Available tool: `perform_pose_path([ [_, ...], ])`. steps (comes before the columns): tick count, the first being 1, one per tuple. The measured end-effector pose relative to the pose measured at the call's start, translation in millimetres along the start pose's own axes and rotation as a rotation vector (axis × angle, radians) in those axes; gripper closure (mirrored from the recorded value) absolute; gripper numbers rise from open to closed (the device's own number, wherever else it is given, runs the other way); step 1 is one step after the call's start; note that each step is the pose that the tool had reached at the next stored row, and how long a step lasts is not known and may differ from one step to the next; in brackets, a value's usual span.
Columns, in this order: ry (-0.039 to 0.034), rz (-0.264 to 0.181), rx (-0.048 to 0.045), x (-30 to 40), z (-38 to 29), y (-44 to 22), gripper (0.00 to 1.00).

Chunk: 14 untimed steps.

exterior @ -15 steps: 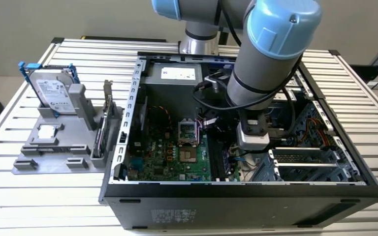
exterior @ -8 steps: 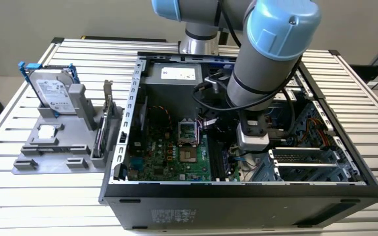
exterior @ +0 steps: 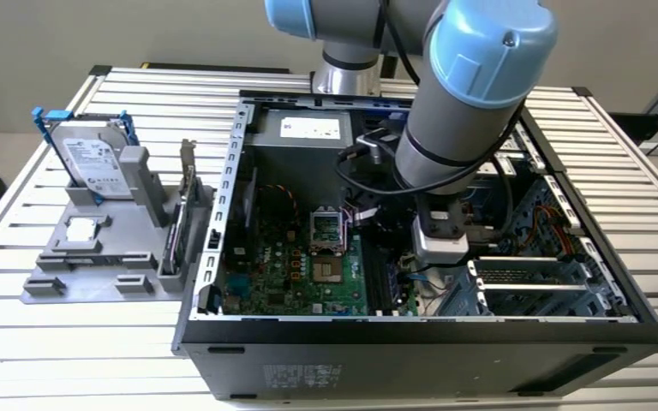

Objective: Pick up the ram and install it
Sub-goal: 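Insert the ram into the slot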

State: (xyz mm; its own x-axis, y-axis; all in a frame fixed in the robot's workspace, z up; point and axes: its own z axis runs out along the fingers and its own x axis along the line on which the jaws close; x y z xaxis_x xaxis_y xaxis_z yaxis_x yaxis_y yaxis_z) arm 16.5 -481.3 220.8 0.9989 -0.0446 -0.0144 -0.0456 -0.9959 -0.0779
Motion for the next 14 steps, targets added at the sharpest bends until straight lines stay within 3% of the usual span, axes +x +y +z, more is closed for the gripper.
perform_pose_path([
  [14, -0.0001, -0.001, 0.0006, 0.0, 1.8, 0.6, 1.00],
])
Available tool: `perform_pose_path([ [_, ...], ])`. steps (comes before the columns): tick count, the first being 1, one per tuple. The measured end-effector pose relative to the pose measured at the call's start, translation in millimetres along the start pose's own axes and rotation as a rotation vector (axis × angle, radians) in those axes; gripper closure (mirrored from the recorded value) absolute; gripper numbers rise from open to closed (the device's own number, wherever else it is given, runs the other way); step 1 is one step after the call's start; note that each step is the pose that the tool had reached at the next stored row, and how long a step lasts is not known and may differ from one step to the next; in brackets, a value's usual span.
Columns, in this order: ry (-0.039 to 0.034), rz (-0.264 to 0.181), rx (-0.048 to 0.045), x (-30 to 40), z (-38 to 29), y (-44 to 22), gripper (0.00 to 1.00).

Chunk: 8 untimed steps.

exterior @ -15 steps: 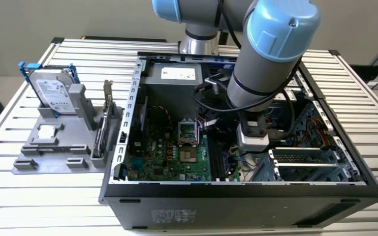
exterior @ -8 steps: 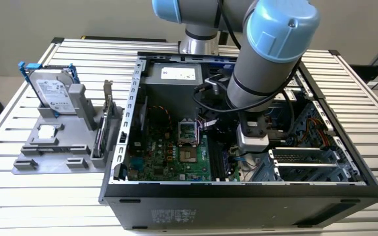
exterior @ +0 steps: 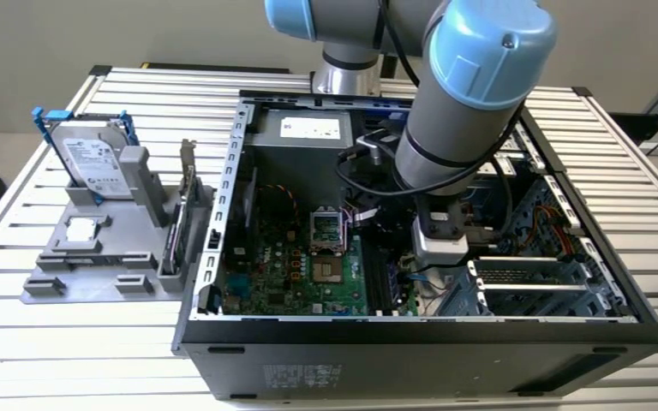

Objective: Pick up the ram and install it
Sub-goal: 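Insert the ram into the slot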

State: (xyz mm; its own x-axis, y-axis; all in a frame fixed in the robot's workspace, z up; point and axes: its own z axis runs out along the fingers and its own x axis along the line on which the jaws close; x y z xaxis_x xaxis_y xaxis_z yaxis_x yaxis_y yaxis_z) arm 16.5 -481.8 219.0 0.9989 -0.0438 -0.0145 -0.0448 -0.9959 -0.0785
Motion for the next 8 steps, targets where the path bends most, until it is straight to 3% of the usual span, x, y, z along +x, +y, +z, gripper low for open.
perform_pose_path([
  [8, -0.0001, 0.000, 0.0044, 0.0, -1.4, -0.2, 1.00],
])
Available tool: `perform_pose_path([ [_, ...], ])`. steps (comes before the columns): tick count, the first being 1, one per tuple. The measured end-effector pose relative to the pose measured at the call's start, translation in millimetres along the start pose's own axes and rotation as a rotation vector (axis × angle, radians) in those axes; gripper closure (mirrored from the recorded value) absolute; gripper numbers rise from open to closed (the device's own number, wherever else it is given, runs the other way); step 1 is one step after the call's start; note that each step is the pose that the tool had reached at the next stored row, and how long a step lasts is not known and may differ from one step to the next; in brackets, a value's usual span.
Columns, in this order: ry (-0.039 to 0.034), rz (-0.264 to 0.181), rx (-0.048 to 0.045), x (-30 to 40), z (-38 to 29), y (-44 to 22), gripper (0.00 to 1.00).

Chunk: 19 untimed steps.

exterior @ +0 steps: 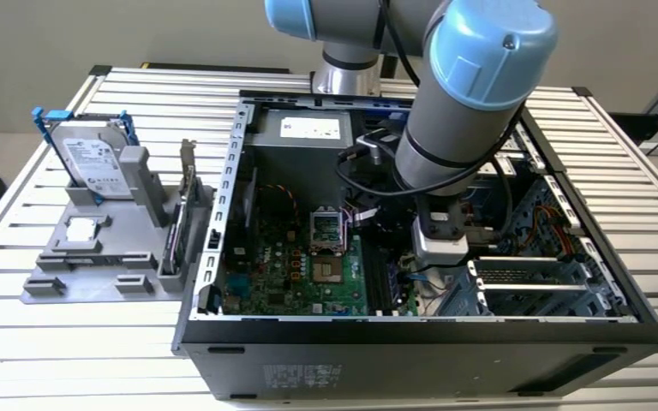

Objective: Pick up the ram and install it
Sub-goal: 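Insert the ram into the slot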

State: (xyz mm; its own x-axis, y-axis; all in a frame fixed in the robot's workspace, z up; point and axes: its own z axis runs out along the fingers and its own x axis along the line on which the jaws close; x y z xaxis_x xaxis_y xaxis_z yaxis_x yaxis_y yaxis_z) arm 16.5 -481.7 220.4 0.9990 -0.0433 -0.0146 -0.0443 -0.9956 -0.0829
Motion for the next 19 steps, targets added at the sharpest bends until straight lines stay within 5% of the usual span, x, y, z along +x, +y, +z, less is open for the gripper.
perform_pose_path([
  [19, -0.0015, -0.015, 0.0031, -0.3, 0.3, 2.2, 1.00],
])
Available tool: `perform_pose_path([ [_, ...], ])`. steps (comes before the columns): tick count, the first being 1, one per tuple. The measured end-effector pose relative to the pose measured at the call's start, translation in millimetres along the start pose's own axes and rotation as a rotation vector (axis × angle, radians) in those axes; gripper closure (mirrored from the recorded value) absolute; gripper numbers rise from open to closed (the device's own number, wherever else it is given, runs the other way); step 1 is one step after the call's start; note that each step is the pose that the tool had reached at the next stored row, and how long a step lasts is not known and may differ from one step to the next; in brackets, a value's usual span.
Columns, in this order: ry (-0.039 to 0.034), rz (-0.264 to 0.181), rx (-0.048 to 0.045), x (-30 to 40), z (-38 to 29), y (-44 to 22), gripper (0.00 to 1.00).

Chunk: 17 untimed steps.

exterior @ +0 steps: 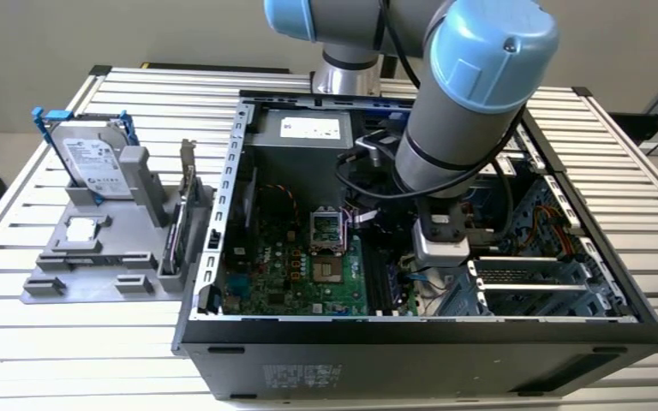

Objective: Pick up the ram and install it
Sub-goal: 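Insert the ram into the slot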

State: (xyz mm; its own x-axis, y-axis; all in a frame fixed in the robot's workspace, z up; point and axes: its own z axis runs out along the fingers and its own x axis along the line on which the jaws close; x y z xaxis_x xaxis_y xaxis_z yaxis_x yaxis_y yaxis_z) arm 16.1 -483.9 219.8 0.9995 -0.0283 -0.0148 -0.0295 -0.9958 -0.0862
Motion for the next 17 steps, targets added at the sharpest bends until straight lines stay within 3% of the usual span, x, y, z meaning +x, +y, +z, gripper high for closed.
perform_pose_path([
  [17, -0.0002, 0.000, 0.0049, 0.8, 1.1, 0.0, 1.00],
])
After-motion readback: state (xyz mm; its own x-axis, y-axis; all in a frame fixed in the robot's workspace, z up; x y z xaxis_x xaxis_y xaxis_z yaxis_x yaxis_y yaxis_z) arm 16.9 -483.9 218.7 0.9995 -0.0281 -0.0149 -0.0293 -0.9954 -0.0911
